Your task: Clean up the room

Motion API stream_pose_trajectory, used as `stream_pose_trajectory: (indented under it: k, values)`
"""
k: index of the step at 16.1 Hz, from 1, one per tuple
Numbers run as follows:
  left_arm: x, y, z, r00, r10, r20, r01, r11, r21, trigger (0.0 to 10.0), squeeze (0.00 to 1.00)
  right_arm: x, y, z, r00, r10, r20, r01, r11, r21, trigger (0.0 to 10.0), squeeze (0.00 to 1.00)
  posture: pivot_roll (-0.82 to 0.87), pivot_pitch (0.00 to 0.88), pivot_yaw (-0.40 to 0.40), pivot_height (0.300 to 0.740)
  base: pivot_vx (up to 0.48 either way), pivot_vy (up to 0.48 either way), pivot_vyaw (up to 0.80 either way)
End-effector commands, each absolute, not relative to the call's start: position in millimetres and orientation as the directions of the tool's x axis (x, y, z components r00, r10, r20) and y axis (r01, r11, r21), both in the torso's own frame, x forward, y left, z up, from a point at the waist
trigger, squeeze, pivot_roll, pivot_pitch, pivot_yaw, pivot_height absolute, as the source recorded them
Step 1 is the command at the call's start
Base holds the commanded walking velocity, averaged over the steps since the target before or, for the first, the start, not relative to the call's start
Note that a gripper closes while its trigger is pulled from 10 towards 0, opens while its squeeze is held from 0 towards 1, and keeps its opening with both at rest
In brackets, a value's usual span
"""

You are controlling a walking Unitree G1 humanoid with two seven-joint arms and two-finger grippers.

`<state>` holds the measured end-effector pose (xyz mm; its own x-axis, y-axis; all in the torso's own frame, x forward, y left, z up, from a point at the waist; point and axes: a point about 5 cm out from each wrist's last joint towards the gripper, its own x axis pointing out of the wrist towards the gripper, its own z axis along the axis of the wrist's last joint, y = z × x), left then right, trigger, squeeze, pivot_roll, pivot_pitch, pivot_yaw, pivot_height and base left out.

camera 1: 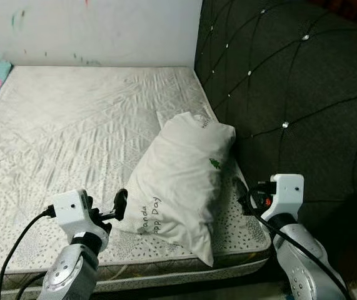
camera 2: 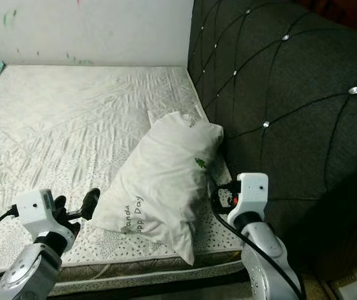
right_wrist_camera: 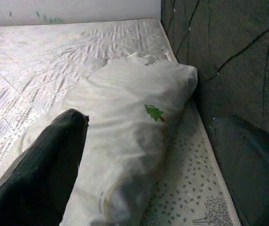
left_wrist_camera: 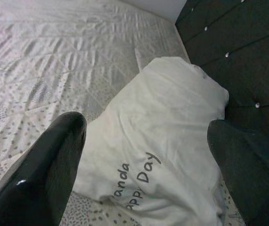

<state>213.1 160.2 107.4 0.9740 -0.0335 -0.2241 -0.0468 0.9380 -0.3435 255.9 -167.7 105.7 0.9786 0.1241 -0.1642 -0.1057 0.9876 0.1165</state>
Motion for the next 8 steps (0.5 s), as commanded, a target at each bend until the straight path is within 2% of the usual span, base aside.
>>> stream_pose_trajectory:
  k: [1, 2, 3, 4, 5, 6, 7, 8]
  values:
    - [209.9, 160.9, 109.7, 0.972, -0.034, -0.231, -0.048, 0.939, -0.340, 10.0, 0.00, 254.3, -168.0, 111.8, 0.983, 0.125, -0.137, -0.108, 0.986, 0.126, 0.0, 0.00, -0.01, 0.073, -0.034, 0.740, 0.000, 0.000, 0.00]
    - [208.6, 161.4, 110.1, 0.971, -0.034, -0.236, -0.049, 0.940, -0.339, 10.0, 0.00, 253.7, -167.2, 110.9, 0.980, 0.128, -0.153, -0.110, 0.987, 0.120, 0.0, 0.00, -0.01, 0.075, -0.034, 0.740, 0.000, 0.000, 0.00]
    - [207.3, 162.2, 110.8, 0.970, -0.035, -0.239, -0.049, 0.940, -0.336, 10.0, 0.00, 252.5, -166.0, 109.8, 0.977, 0.129, -0.169, -0.110, 0.987, 0.118, 5.4, 0.00, -0.01, 0.077, -0.032, 0.740, 0.000, 0.000, 0.00]
    - [206.8, 162.7, 111.1, 0.969, -0.036, -0.243, -0.050, 0.941, -0.336, 10.0, 0.00, 251.7, -165.5, 109.9, 0.977, 0.129, -0.170, -0.110, 0.987, 0.118, 5.8, 0.00, -0.01, 0.078, -0.030, 0.740, 0.000, 0.000, 0.00]
    - [206.9, 162.5, 111.2, 0.968, -0.038, -0.248, -0.048, 0.941, -0.334, 10.0, 0.00, 250.9, -165.2, 110.2, 0.977, 0.130, -0.169, -0.112, 0.987, 0.116, 8.1, 0.00, -0.01, 0.078, -0.029, 0.740, 0.000, 0.000, 0.00]
    - [207.1, 162.2, 111.5, 0.968, -0.041, -0.249, -0.046, 0.942, -0.333, 10.0, 0.00, 250.5, -165.1, 110.5, 0.977, 0.131, -0.168, -0.112, 0.987, 0.119, 10.0, 0.00, -0.01, 0.078, -0.028, 0.740, 0.000, 0.000, 0.00]
    - [207.4, 162.0, 111.8, 0.968, -0.044, -0.249, -0.043, 0.942, -0.332, 10.0, 0.00, 249.8, -165.2, 110.7, 0.977, 0.130, -0.167, -0.110, 0.986, 0.125, 10.0, 0.75, -0.01, 0.079, -0.028, 0.740, 0.000, 0.000, 0.00]
    - [207.7, 161.9, 112.2, 0.967, -0.046, -0.249, -0.041, 0.942, -0.332, 10.0, 0.00, 249.1, -165.6, 110.6, 0.977, 0.128, -0.169, -0.107, 0.986, 0.131, 10.0, 1.00, -0.01, 0.078, -0.028, 0.740, 0.000, 0.000, 0.00]
